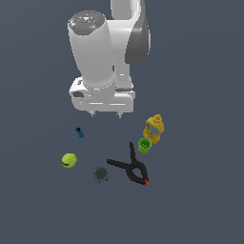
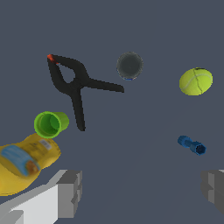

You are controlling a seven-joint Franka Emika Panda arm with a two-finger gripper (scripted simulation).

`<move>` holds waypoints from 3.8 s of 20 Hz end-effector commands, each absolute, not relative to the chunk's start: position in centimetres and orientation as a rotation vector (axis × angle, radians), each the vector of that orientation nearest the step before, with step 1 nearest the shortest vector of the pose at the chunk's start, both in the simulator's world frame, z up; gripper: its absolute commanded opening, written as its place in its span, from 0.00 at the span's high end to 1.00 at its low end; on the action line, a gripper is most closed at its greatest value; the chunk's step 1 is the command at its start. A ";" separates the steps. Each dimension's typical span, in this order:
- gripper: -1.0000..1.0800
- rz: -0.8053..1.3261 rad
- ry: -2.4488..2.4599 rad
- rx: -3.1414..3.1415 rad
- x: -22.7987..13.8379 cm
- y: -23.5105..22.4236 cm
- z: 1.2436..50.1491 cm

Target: Pick up a designated object from a clutter of objects.

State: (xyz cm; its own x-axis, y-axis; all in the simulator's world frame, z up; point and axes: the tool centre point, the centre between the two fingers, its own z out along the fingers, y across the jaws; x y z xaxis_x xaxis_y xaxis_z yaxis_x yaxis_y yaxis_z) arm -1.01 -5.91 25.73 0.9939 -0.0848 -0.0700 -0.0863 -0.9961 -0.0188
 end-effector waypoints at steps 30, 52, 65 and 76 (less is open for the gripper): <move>0.04 0.000 0.776 -3.044 -7.9 -23.4 9.3; 1.00 0.000 0.777 -3.044 -7.9 -23.4 4.3; 1.00 -0.001 0.777 -3.044 -7.7 -23.0 4.6; 1.00 0.000 0.778 -3.044 -5.1 -18.8 9.1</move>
